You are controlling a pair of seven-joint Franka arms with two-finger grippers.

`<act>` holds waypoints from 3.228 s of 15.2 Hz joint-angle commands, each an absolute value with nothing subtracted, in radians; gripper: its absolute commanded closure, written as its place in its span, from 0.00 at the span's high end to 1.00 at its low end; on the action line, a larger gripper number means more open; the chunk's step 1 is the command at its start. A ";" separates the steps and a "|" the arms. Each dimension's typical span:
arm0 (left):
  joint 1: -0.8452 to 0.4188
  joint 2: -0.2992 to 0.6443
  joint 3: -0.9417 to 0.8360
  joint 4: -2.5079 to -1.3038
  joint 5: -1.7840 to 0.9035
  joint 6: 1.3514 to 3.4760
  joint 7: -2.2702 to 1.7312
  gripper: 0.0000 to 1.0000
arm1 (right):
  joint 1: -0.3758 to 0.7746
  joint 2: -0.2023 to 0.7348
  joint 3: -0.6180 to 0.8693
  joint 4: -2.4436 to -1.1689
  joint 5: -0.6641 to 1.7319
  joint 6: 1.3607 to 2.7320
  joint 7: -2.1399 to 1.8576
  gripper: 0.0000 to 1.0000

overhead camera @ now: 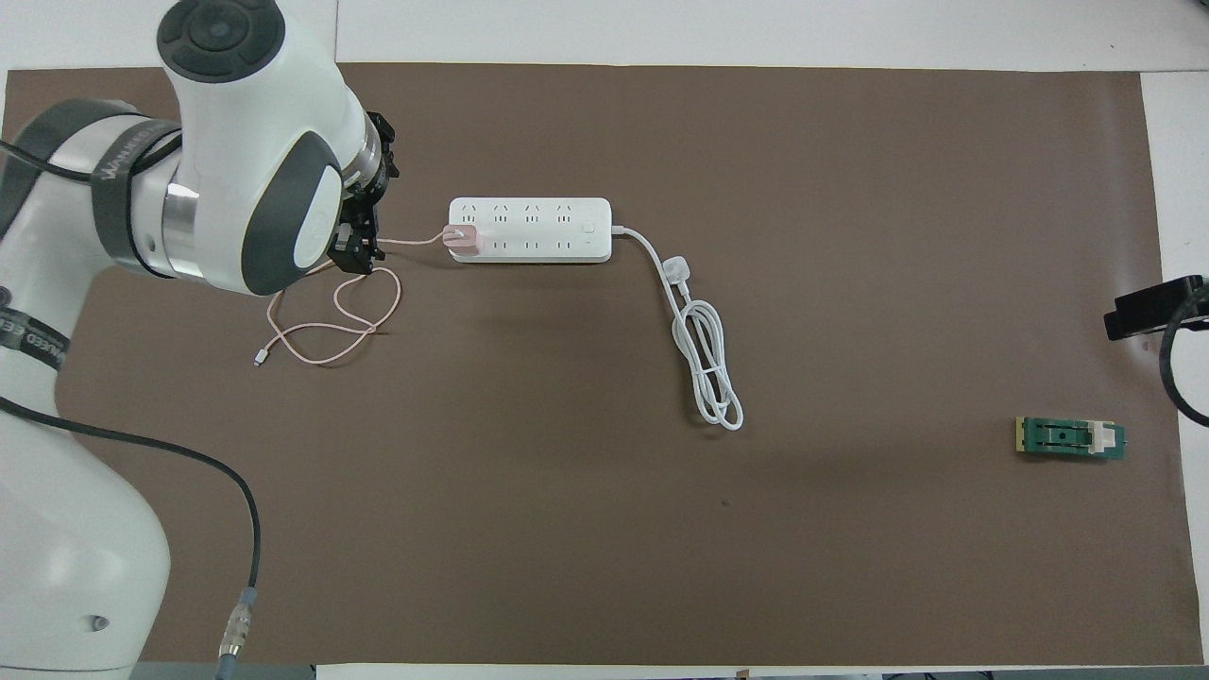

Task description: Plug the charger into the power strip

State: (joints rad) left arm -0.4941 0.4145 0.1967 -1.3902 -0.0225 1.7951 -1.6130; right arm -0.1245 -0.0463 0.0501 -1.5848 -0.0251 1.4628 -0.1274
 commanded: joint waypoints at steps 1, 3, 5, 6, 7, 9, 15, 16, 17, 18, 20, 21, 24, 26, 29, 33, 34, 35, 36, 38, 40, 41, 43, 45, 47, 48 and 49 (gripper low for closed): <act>-0.405 0.342 0.198 -1.408 -0.020 1.726 -1.342 1.00 | -0.143 -0.064 0.064 -1.601 -0.023 1.457 -0.144 1.00; -0.315 0.316 0.198 -1.408 -0.018 1.710 -1.136 1.00 | -0.141 -0.064 0.064 -1.601 -0.023 1.457 -0.144 1.00; -0.234 0.295 0.198 -1.408 -0.015 1.704 -0.964 1.00 | -0.141 -0.064 0.064 -1.601 -0.023 1.457 -0.144 1.00; -0.204 0.284 0.199 -1.408 -0.015 1.694 -0.883 1.00 | -0.141 -0.064 0.064 -1.601 -0.023 1.457 -0.144 1.00; -0.171 0.269 0.199 -1.408 -0.015 1.681 -0.783 1.00 | -0.141 -0.064 0.064 -1.601 -0.023 1.457 -0.144 1.00; -0.126 0.256 0.210 -1.407 -0.014 1.626 -0.567 1.00 | -0.141 -0.064 0.064 -1.601 -0.023 1.457 -0.144 1.00; -0.115 0.180 0.258 -1.365 -0.017 1.433 -0.347 1.00 | -0.143 -0.064 0.064 -1.601 -0.023 1.457 -0.144 1.00; -0.112 0.160 0.258 -1.383 -0.017 1.434 -0.345 1.00 | -0.143 -0.064 0.064 -1.601 -0.023 1.457 -0.144 1.00; -0.089 0.131 0.247 -1.417 -0.015 1.434 -0.333 1.00 | -0.141 -0.064 0.064 -1.601 -0.023 1.457 -0.144 1.00; -0.066 0.105 0.211 -1.451 -0.015 1.445 -0.330 1.00 | -0.143 -0.064 0.064 -1.601 -0.023 1.457 -0.144 1.00; -0.034 0.063 0.172 -1.508 -0.017 1.450 -0.322 1.00 | -0.141 -0.064 0.064 -1.601 -0.023 1.457 -0.144 1.00; -0.032 0.037 0.161 -1.541 -0.020 1.453 -0.328 1.00 | -0.141 -0.064 0.064 -1.601 -0.023 1.457 -0.144 1.00; -0.035 -0.046 0.104 -1.650 -0.026 1.546 -0.327 1.00 | -0.144 -0.064 0.064 -1.601 -0.023 1.457 -0.147 1.00; -0.040 -0.066 0.055 -1.712 -0.026 1.638 -0.327 1.00 | -0.144 -0.064 0.064 -1.601 -0.023 1.456 -0.149 1.00; -0.034 -0.041 -0.001 -1.706 -0.025 1.641 -0.324 1.00 | -0.146 -0.064 0.063 -1.600 -0.023 1.457 -0.150 1.00; -0.026 -0.052 -0.020 -1.703 -0.025 1.641 -0.264 1.00 | -0.146 -0.064 0.061 -1.600 -0.023 1.457 -0.149 1.00; -0.025 -0.066 -0.020 -1.703 -0.025 1.637 -0.218 1.00 | -0.147 -0.064 0.063 -1.600 -0.023 1.457 -0.149 1.00; -0.023 -0.074 -0.017 -1.698 -0.026 1.631 -0.181 1.00 | -0.147 -0.064 0.061 -1.600 -0.023 1.457 -0.149 1.00; -0.020 -0.074 -0.017 -1.692 -0.026 1.632 -0.167 1.00 | -0.147 -0.064 0.061 -1.600 -0.023 1.457 -0.149 1.00; -0.009 -0.087 -0.018 -1.689 -0.026 1.631 -0.140 1.00 | -0.147 -0.064 0.061 -1.600 -0.023 1.457 -0.149 1.00; -0.008 -0.089 -0.018 -1.680 -0.026 1.620 -0.039 1.00 | -0.147 -0.064 0.061 -1.600 -0.023 1.457 -0.149 1.00; -0.008 -0.092 -0.018 -1.675 -0.026 1.593 -0.002 1.00 | -0.147 -0.064 0.061 -1.600 -0.023 1.457 -0.149 1.00; -0.002 -0.092 -0.017 -1.643 -0.025 1.524 0.014 1.00 | -0.147 -0.064 0.061 -1.601 -0.023 1.457 -0.149 1.00; 0.000 -0.092 -0.017 -1.640 -0.025 1.496 0.014 1.00 | -0.147 -0.064 0.063 -1.601 -0.023 1.457 -0.149 1.00; -0.002 -0.084 -0.018 -1.641 -0.023 1.497 0.005 1.00 | -0.147 -0.064 0.061 -1.601 -0.023 1.457 -0.150 1.00; -0.003 -0.086 -0.018 -1.643 -0.025 1.493 0.009 1.00 | -0.147 -0.064 0.061 -1.601 -0.023 1.457 -0.150 1.00; -0.003 -0.086 -0.020 -1.643 -0.025 1.491 0.008 1.00 | -0.147 -0.064 0.061 -1.601 -0.023 1.457 -0.150 1.00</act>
State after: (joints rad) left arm -0.0163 -0.0841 -0.0105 -1.6490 -0.0247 1.5153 -0.0113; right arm -0.1247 -0.0463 0.0493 -1.5848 -0.0251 1.4628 -0.1274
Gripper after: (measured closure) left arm 0.000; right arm 0.000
